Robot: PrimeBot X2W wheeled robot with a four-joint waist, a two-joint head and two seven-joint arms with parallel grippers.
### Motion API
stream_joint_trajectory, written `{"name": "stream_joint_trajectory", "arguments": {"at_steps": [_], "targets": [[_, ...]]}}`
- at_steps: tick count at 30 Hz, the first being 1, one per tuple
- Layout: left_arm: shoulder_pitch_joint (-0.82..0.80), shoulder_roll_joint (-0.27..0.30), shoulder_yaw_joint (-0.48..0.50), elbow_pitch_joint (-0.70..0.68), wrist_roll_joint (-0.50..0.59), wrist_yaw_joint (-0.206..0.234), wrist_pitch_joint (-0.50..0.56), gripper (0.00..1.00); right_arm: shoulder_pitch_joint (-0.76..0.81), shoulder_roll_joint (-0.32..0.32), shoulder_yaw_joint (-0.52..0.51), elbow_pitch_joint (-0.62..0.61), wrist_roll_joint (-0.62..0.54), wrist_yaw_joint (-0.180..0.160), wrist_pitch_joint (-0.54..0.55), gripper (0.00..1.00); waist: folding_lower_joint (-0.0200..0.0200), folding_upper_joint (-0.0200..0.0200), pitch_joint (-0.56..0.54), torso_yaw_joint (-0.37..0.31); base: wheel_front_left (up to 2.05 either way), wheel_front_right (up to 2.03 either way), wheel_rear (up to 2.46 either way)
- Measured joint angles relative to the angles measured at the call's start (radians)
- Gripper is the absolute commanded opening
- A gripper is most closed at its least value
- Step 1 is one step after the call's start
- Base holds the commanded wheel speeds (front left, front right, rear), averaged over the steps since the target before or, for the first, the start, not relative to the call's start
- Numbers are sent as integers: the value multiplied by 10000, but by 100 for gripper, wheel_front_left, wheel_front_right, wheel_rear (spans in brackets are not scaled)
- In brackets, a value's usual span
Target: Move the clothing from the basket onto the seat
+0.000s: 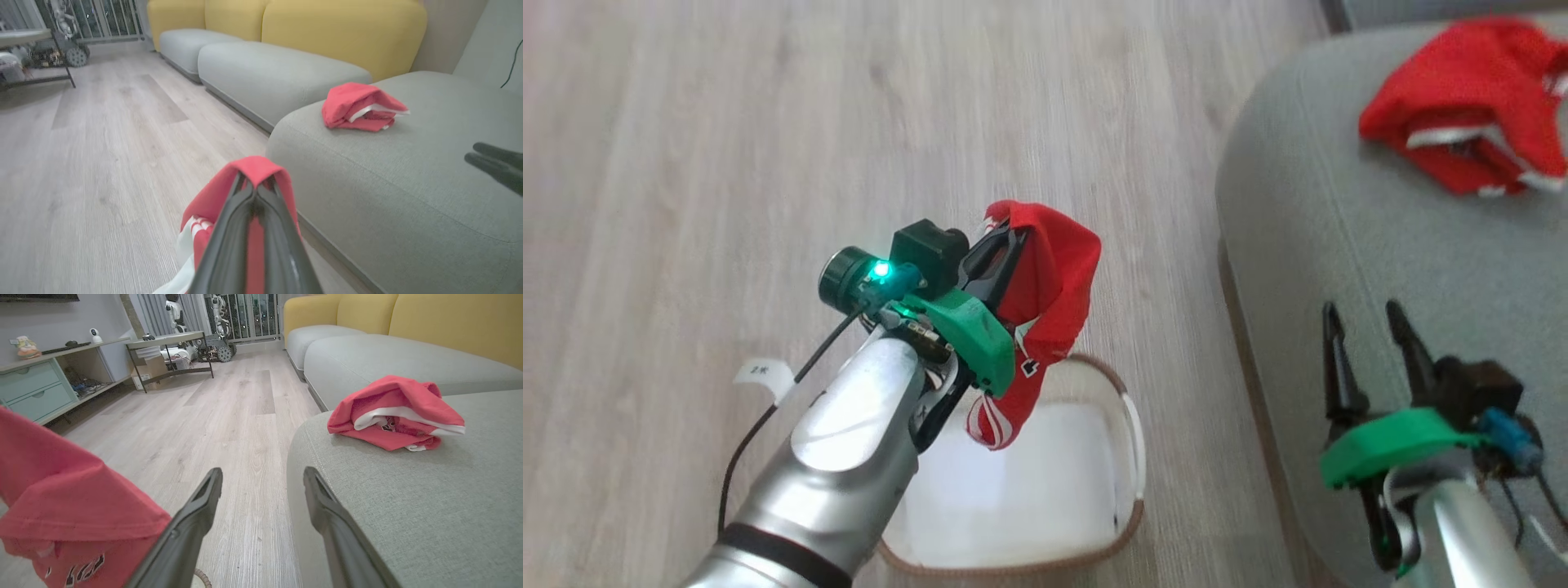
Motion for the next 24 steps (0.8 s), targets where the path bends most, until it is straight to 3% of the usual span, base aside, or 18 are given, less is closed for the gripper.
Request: {"name": "stream_joint_trajectory", "arguments": {"at_steps": [7,14,24], "targets": [[-63,-15,48,-516,-268,27,299,0,252,4,332,280,2,0,2,100,0,0,-1277,225,0,0,0],[-341,-19,8,-840,-449,109,395,0,222,2,938,535,19,0,2,100,0,0,-1824,352,0,0,0],[-691,-31,-700,-1490,-1152,485,489,0,-80,-2,2815,823,245,0,2,100,0,0,-2114,567,0,0,0]]}}
